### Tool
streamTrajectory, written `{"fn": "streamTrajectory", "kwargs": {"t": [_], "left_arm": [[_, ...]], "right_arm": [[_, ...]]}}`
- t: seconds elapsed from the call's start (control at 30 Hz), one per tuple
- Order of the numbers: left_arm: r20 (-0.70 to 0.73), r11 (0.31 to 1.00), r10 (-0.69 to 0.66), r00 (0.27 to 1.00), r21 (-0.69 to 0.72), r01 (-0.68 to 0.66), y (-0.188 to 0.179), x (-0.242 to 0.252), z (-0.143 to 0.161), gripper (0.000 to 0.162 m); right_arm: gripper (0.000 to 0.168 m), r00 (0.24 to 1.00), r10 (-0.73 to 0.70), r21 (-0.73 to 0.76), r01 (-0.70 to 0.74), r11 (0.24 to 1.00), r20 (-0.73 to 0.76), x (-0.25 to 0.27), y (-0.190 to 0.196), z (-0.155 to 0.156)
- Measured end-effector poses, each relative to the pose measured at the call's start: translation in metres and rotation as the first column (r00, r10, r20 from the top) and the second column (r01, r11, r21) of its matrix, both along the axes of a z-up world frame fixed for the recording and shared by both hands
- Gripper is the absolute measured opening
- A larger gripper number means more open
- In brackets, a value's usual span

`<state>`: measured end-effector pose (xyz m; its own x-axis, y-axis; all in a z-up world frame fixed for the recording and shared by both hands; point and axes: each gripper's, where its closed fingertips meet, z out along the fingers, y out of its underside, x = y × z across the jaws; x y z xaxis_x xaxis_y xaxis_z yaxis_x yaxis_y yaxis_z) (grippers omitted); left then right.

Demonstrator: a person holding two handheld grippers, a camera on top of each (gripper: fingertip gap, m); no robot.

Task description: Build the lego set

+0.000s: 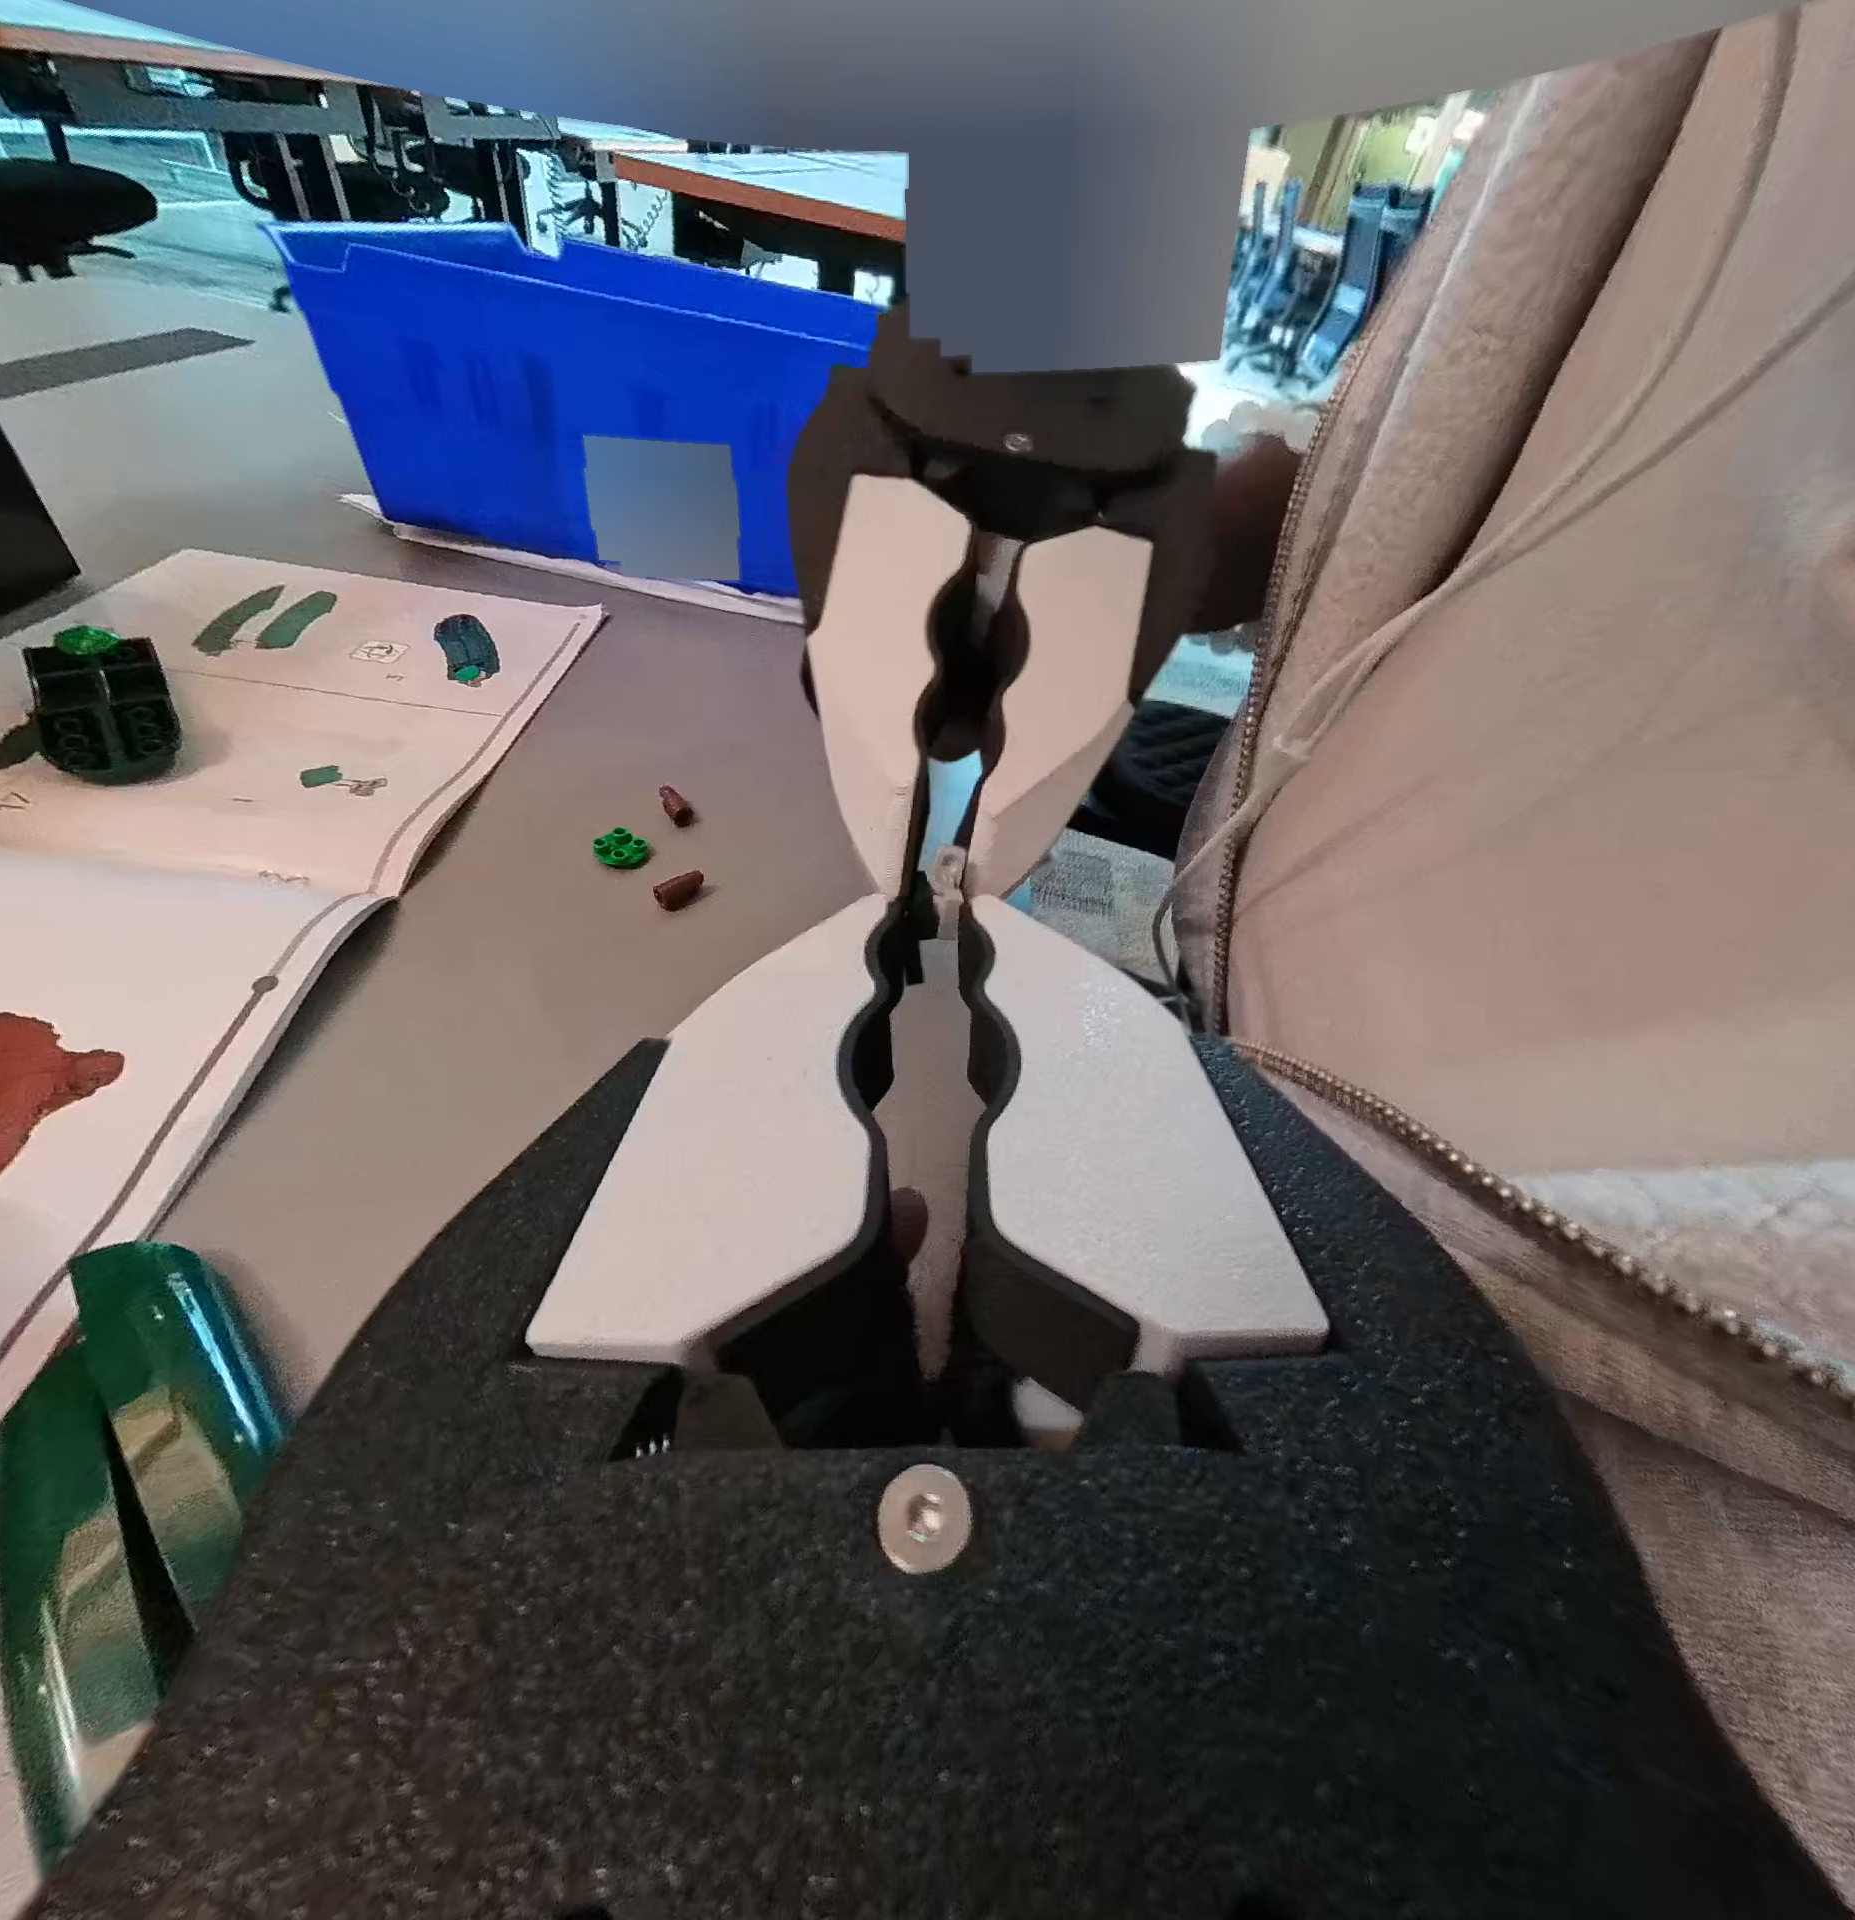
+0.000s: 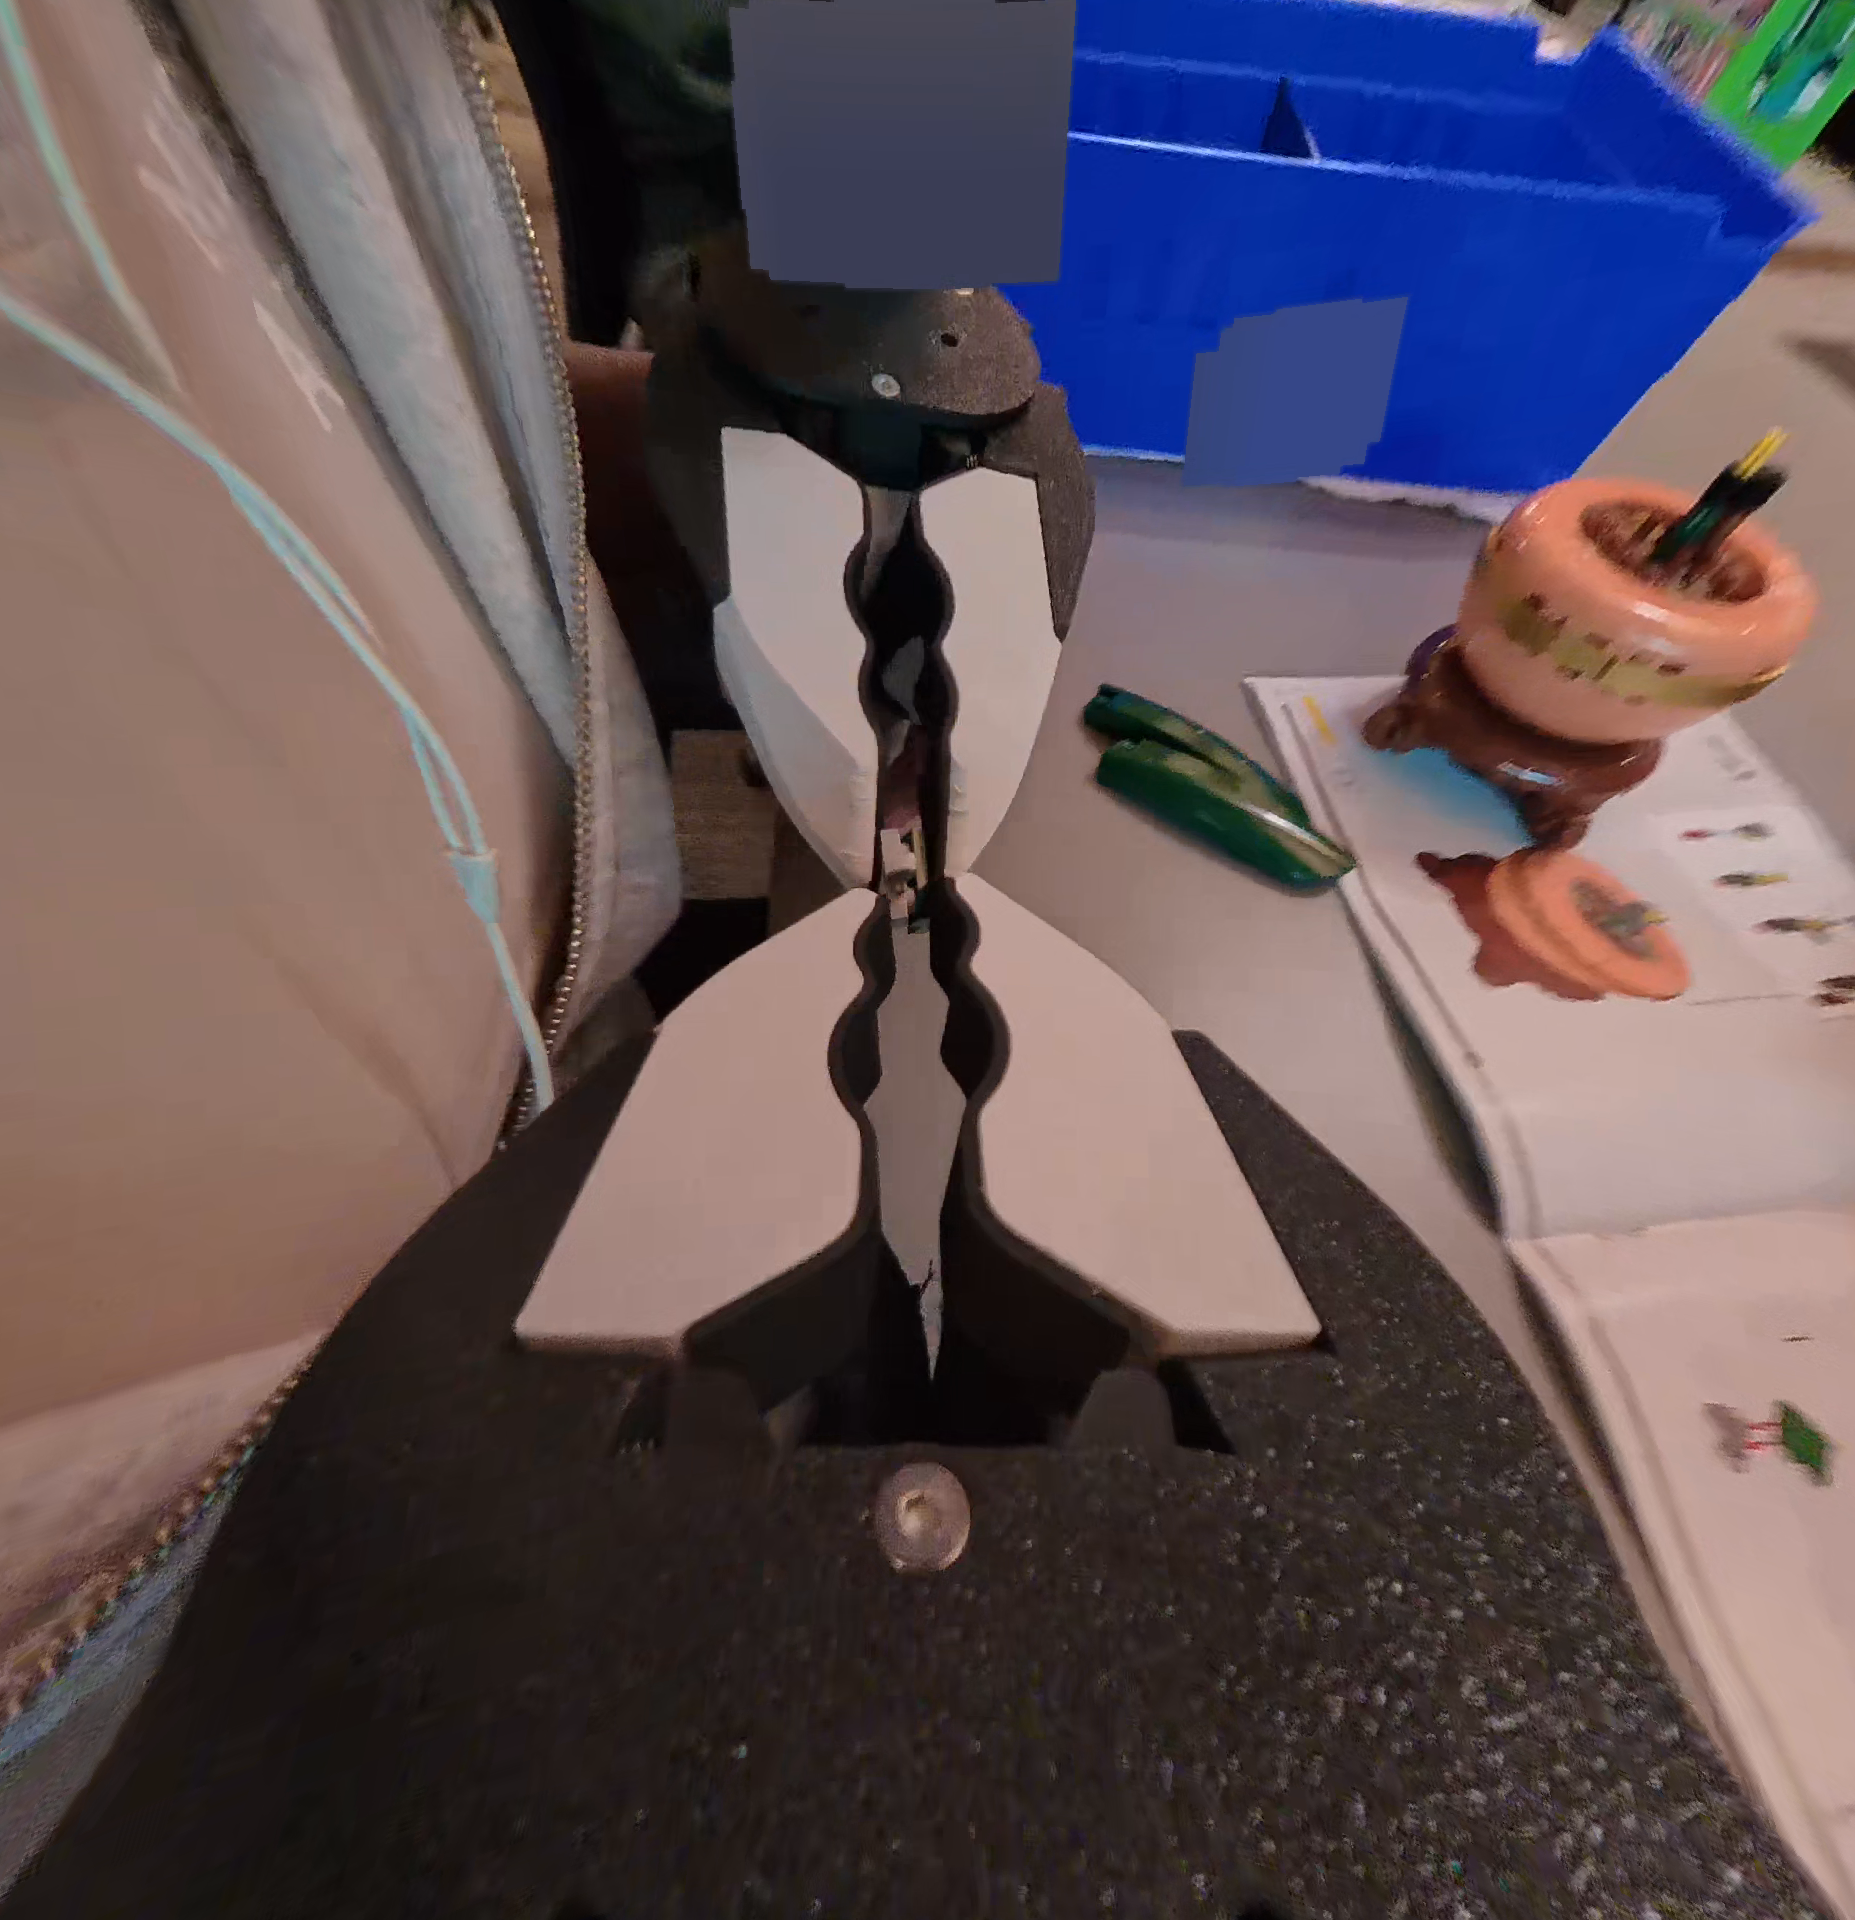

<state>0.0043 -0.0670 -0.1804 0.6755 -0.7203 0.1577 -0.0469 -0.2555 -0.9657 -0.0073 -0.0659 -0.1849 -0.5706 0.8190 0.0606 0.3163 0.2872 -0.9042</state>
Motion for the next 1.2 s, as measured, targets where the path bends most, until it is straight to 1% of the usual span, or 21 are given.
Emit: {"fn": "streamTrajectory", "kwargs": {"t": [0.13, 0.2, 0.27, 0.3, 0.37, 0.43, 0.47, 0.5, 0.63, 0.73, 0.8, 0.87, 0.93, 1.03, 1.13, 1.2], "left_arm": [[0.019, 1.000, 0.013, 1.000, 0.028, -0.013, 0.001, -0.002, 0.004, 0.007], [0.004, 0.998, 0.008, 1.000, 0.057, -0.009, -0.001, -0.001, 0.005, 0.007], [-0.029, 0.996, -0.013, 0.999, 0.091, 0.016, -0.003, 0.001, 0.005, 0.007], [-0.049, 0.994, -0.022, 0.999, 0.106, 0.027, -0.004, 0.002, 0.005, 0.007], [-0.072, 0.991, -0.040, 0.997, 0.124, 0.049, -0.005, 0.003, 0.004, 0.007], [-0.091, 0.990, -0.048, 0.995, 0.131, 0.059, -0.005, 0.004, 0.003, 0.007], [-0.098, 0.988, -0.050, 0.994, 0.138, 0.064, -0.004, 0.004, 0.003, 0.007], [-0.105, 0.988, -0.058, 0.993, 0.136, 0.072, -0.005, 0.005, 0.003, 0.007], [-0.129, 0.988, -0.071, 0.989, 0.126, 0.087, -0.006, 0.005, -0.001, 0.006], [-0.153, 0.987, -0.069, 0.986, 0.133, 0.090, -0.006, 0.005, -0.002, 0.007], [-0.131, 0.986, -0.077, 0.988, 0.138, 0.095, -0.006, 0.006, 0.000, 0.006], [-0.151, 0.984, -0.078, 0.985, 0.149, 0.101, -0.007, 0.008, -0.001, 0.006], [-0.199, 0.976, -0.074, 0.977, 0.185, 0.112, -0.008, 0.009, -0.002, 0.006], [-0.214, 0.972, -0.093, 0.973, 0.191, 0.135, -0.009, 0.011, -0.003, 0.006], [-0.178, 0.970, -0.106, 0.978, 0.198, 0.141, -0.010, 0.010, 0.001, 0.006], [-0.190, 0.974, -0.116, 0.975, 0.173, 0.149, -0.010, 0.010, -0.002, 0.006]], "right_arm": [[0.008, 0.995, 0.006, 0.178, 0.012, 0.984, -0.100, -0.001, 0.000, 0.004], [0.008, 0.991, 0.032, 0.218, -0.003, 0.976, -0.128, 0.000, -0.002, 0.006], [0.009, 0.992, 0.051, 0.170, -0.031, 0.985, -0.119, 0.002, -0.005, 0.007], [0.008, 0.994, 0.059, 0.113, -0.048, 0.992, -0.094, 0.003, -0.006, 0.007], [0.007, 0.997, 0.070, -0.055, -0.071, 0.996, -0.031, 0.005, -0.007, 0.008], [0.007, 0.996, 0.084, -0.246, -0.077, 0.966, 0.016, 0.005, -0.007, 0.013], [0.006, 0.994, 0.105, -0.306, -0.086, 0.948, 0.043, 0.006, -0.009, 0.013], [0.006, 0.992, 0.117, -0.326, -0.092, 0.941, 0.056, 0.007, -0.010, 0.012], [0.009, 0.994, 0.106, -0.213, -0.098, 0.972, 0.029, 0.007, -0.009, 0.008], [0.006, 0.992, 0.121, -0.188, -0.112, 0.976, 0.035, 0.008, -0.009, 0.007], [0.005, 0.992, 0.127, -0.199, -0.120, 0.973, 0.026, 0.008, -0.010, 0.009], [0.004, 0.990, 0.135, -0.195, -0.124, 0.973, 0.045, 0.009, -0.010, 0.006], [0.004, 0.988, 0.141, -0.259, -0.119, 0.958, 0.068, 0.011, -0.011, 0.005], [0.004, 0.987, 0.144, -0.339, -0.110, 0.934, 0.076, 0.010, -0.011, 0.005], [0.004, 0.987, 0.143, -0.335, -0.113, 0.935, 0.068, 0.009, -0.012, 0.007], [0.004, 0.987, 0.141, -0.330, -0.110, 0.938, 0.071, 0.008, -0.012, 0.004]]}}
